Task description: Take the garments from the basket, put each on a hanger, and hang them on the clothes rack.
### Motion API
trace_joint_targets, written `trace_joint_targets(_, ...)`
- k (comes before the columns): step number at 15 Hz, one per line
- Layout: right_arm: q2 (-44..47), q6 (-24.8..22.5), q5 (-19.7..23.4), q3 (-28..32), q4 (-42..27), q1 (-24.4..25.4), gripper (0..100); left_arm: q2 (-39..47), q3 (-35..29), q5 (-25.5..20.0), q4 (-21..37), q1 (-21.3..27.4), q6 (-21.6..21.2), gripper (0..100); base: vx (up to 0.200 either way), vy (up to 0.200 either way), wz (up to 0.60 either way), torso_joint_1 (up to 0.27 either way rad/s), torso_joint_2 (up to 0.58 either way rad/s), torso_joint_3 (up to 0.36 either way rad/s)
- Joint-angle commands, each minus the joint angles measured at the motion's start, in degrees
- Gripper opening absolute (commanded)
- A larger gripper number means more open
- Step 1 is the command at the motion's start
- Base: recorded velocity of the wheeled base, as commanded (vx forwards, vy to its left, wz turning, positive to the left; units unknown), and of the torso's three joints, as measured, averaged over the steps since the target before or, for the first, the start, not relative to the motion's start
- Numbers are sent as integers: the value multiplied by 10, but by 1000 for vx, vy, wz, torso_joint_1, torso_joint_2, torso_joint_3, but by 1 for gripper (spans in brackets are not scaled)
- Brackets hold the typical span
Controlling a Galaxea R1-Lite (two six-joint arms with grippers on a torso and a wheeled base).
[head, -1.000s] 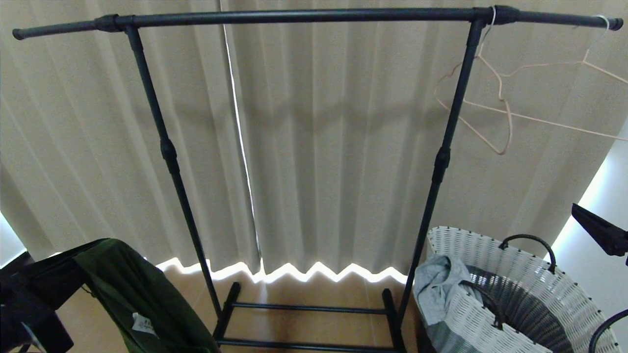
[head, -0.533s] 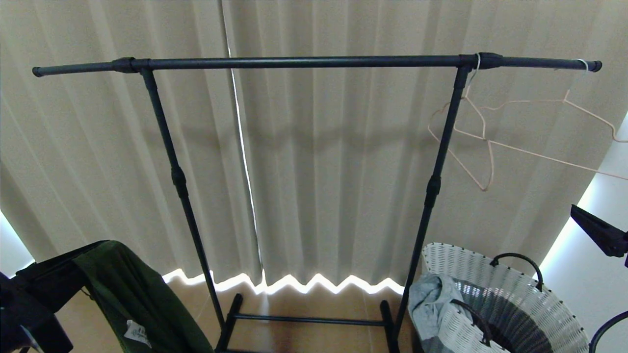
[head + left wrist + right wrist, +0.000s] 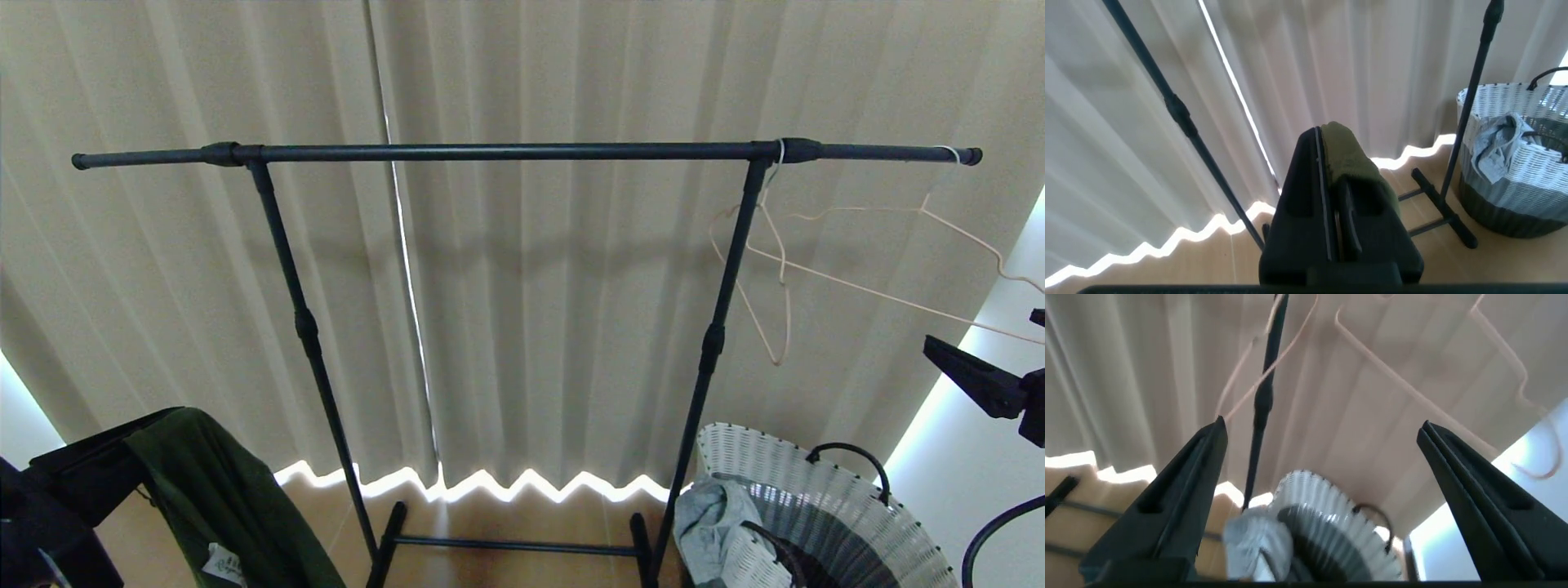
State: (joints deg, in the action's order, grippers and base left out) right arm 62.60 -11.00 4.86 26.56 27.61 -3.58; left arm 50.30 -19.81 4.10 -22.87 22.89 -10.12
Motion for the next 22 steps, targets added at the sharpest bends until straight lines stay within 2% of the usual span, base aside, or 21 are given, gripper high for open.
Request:
trace_joint_targets(1,18,2,0,-1,-6,3,100,1,-1,0,-1,1,0,0,0,0,0,0,0,0)
trace_joint_targets(9,24,4,-2,2,-14,3,100,2,-1,0,1,1,-3,0,0,0,0,0,0,0)
trace_joint_targets(22,24,4,-2,3,-12,3,100,-1,1,0,1,1,-3,0,0,-200,0,5,0,2)
